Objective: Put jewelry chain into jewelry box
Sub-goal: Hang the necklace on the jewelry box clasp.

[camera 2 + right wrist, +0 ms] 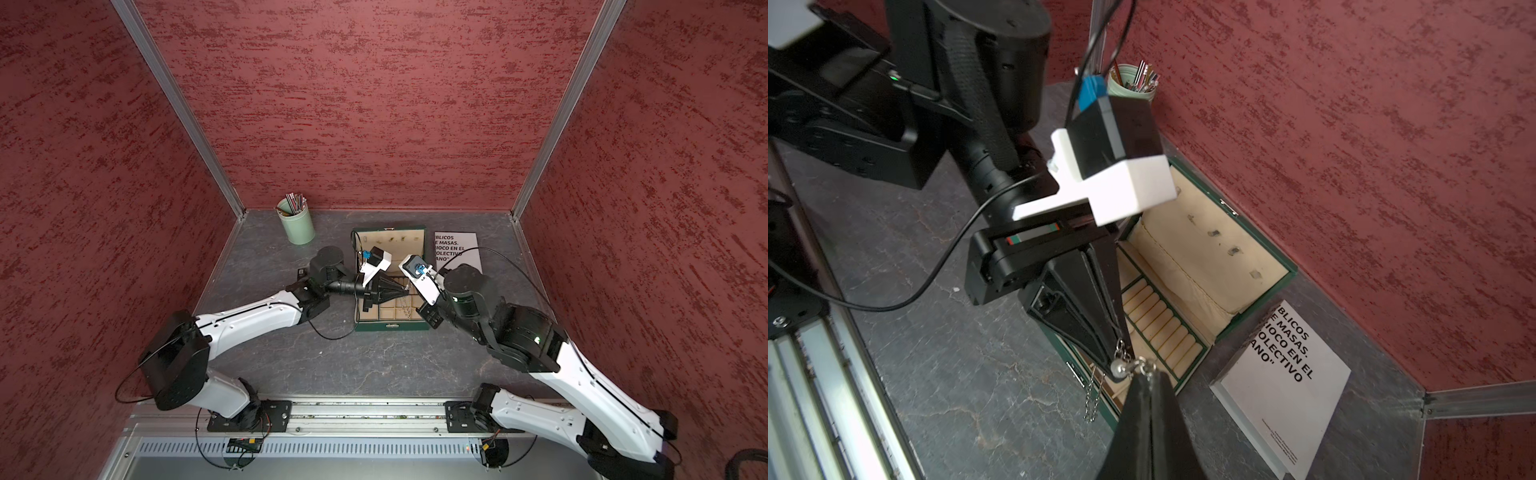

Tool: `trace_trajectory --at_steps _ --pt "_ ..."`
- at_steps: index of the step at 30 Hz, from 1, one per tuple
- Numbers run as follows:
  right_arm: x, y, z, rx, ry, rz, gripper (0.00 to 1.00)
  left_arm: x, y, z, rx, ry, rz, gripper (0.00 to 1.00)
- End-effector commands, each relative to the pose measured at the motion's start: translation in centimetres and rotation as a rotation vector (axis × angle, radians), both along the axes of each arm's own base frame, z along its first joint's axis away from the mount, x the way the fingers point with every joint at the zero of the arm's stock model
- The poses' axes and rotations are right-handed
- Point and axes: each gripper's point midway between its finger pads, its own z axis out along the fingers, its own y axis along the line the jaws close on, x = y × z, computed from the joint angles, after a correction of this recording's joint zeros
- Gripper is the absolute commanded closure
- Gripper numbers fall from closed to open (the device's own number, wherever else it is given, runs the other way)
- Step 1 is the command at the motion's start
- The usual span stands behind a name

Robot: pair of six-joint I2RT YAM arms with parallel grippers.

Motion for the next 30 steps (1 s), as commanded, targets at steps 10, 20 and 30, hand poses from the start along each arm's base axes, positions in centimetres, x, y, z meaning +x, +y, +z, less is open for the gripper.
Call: trace_trajectory --at_steps 10,20,30 --pt "10.1 4.2 -0.6 0.284 -0.111 -0.253 1.00 13.6 4.5 -1.7 0.167 -0.092 0.650 1.00" --pt "16.1 2.4 -1.8 0.418 -0.093 -0.405 1.00 18.9 6.3 -2.6 0.152 -0.085 0.781 1.00" --pt "18.8 1.7 -4.1 0.444 -0.037 -0.432 1.00 20.7 6.8 -3.1 0.155 -0.111 0.799 1.00"
